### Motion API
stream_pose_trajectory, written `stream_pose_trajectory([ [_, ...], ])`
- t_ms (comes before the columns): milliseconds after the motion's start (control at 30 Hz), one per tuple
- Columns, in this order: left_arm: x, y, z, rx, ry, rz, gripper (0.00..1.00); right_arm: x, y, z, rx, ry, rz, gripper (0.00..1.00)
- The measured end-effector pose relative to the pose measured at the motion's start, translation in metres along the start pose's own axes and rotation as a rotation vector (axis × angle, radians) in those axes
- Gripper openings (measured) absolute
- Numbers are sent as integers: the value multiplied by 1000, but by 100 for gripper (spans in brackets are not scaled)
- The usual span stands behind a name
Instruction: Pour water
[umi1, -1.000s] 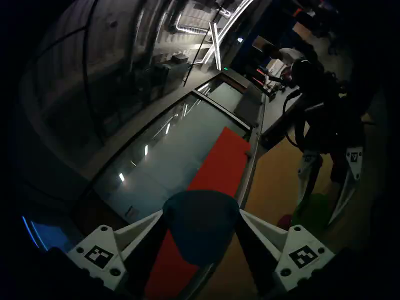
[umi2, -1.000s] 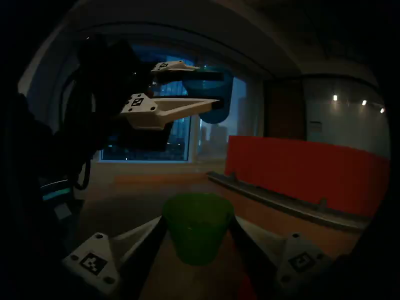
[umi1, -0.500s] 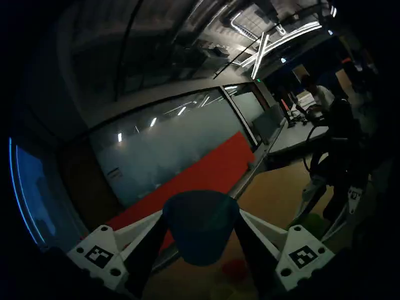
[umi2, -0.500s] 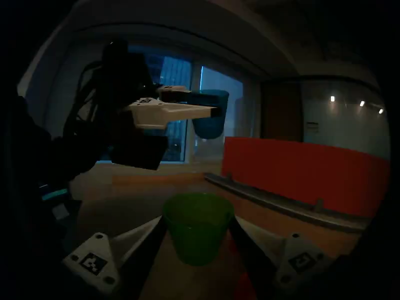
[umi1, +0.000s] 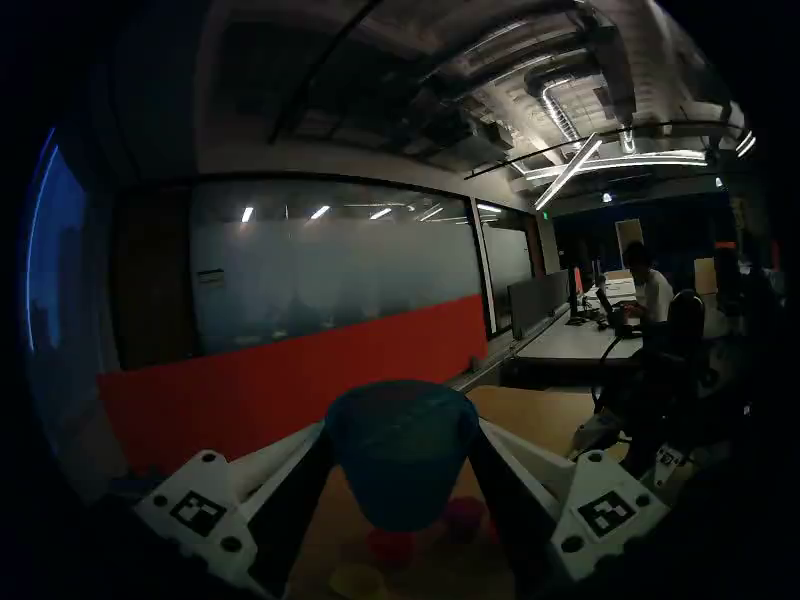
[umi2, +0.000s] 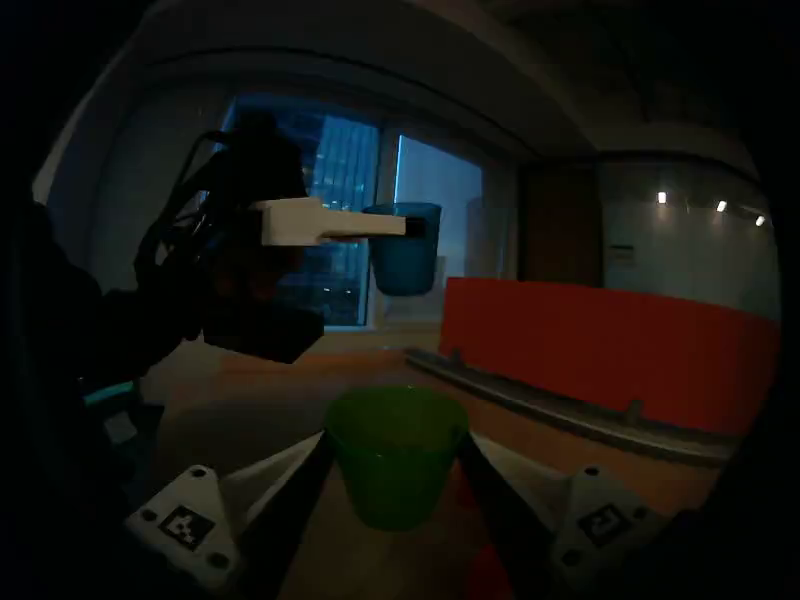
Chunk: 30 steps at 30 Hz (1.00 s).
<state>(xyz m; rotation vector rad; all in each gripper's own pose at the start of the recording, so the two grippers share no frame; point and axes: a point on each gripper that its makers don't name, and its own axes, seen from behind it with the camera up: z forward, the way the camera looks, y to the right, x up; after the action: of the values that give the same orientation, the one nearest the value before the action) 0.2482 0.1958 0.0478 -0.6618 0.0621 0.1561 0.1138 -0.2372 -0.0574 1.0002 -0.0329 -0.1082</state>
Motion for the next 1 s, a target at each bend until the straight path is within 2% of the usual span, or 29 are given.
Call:
stream_pose_trajectory([
  [200, -22, -4, -8, 34, -39, 41, 85, 2, 5, -7, -13, -5, 17, 100],
  [567, -65, -12, -29, 63, -85, -24, 85, 2, 17, -28, -50, -26, 32, 100],
  [767, -86, -10, -41, 74, -111, -27, 86, 0, 24, -38, -70, -40, 33, 100],
  [1000, -109, -5, -48, 72, -141, -39, 86, -7, 22, -40, -64, -61, 40, 100],
])
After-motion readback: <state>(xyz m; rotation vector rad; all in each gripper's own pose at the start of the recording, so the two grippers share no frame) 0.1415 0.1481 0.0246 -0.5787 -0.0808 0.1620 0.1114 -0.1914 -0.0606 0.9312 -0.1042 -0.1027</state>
